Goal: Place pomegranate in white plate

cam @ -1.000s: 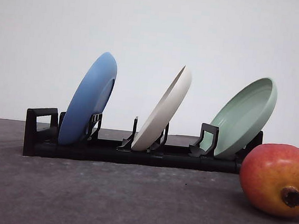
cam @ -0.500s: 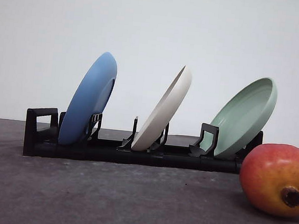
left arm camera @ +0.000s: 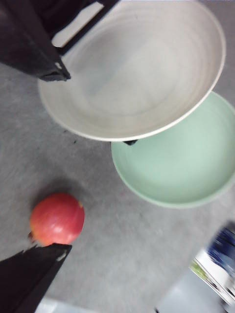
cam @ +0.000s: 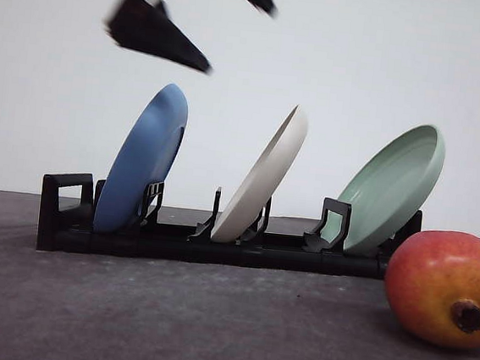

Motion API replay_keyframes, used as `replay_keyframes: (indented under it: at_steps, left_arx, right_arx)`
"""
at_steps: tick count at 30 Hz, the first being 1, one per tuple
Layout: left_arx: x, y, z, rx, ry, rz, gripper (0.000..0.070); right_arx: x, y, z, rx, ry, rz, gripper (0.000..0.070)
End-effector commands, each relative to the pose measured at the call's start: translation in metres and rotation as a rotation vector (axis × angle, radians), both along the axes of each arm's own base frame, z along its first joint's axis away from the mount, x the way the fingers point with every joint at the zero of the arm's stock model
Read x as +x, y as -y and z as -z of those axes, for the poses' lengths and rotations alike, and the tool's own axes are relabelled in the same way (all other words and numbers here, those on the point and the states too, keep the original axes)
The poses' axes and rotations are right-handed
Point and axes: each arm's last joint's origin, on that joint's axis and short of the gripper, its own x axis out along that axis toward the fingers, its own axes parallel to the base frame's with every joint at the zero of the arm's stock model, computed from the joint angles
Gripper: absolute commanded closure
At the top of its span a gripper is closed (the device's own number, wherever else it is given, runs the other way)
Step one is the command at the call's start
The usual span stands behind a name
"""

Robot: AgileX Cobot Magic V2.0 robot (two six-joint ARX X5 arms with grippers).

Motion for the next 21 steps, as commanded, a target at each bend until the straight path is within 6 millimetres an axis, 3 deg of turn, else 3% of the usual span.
replay_keyframes:
  at_steps: [1, 8, 13, 19, 21]
  left_arx:
    - [0.017, 0.021, 0.001, 0.041, -0.013, 0.005, 0.0059]
    - [0.061, 0.084, 0.023, 0.137, -0.068, 0.022, 0.0065]
    - [0.073, 0.107, 0.04, 0.192, -0.05, -0.01, 0.009]
    - [0.071, 0.112, 0.043, 0.218, -0.027, -0.018, 0.0386]
    - [0.07, 0.111, 0.043, 0.222, -0.032, -0.018, 0.0523]
  right_arx:
    - [0.001, -0.001, -0.004, 0.012, -0.001, 0.002, 0.0115]
    - [0.005, -0.001, -0.002, 0.018, -0.033, 0.004, 0.0115]
    - [0.005, -0.001, -0.001, 0.02, -0.042, 0.005, 0.0115]
    - [0.005, -0.003, -0.001, 0.022, -0.046, -0.009, 0.0115]
    - [0.005, -0.004, -0.001, 0.022, -0.045, -0.014, 0.0115]
